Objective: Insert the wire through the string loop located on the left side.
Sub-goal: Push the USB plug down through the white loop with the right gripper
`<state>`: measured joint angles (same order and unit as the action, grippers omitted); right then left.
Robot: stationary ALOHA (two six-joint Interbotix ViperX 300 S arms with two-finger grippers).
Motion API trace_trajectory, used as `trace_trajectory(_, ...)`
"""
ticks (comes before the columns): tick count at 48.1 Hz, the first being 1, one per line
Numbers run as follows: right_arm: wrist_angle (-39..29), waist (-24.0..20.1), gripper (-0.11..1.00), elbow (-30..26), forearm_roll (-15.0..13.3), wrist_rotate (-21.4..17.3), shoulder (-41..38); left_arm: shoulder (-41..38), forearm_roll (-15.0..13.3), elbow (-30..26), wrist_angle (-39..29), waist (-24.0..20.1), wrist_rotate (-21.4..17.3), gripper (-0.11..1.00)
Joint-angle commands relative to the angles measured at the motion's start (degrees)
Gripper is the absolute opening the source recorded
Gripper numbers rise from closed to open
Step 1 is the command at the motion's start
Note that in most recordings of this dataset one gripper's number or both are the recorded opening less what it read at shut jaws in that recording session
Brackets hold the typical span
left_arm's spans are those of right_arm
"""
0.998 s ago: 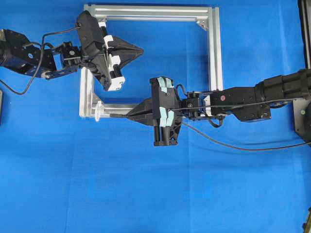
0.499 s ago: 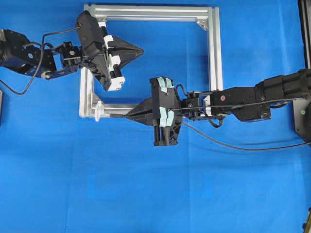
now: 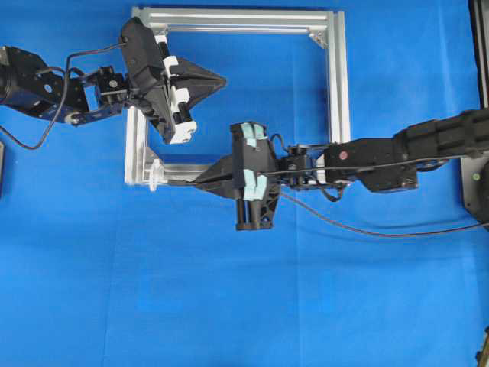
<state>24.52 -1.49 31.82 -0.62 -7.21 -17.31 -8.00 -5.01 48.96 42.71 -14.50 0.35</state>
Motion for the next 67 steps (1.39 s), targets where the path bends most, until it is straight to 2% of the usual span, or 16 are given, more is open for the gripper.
trace_trajectory(1, 0.4, 0.5, -0.01, -2.7, 0.1, 0.1, -0.2, 2.0, 0.2, -0.4, 0.3, 0.4, 0.1, 0.0)
trace_trajectory(27, -0.2, 1.3, -0.01, -11.5, 0.0, 0.2, -5.9, 2.0, 0.2, -0.4, 0.3, 0.8, 0.1, 0.0)
trace_trajectory(43, -0.6, 1.3, -0.01, -12.4, 0.0, 0.2, -6.5, 2.2, 0.2, -0.2, 0.3, 0.9, 0.1, 0.0)
trace_trajectory(53, -0.6, 1.3, -0.01, -12.3, 0.0, 0.2, -6.5, 6.7, 0.2, 5.4, 0.4, 1.0, 0.1, 0.0)
trace_trajectory(67, -0.6, 1.3, -0.01, -12.3, -0.1, 0.2, -6.5, 18.0, 0.2, 16.9, 0.3, 1.0, 0.0, 0.0)
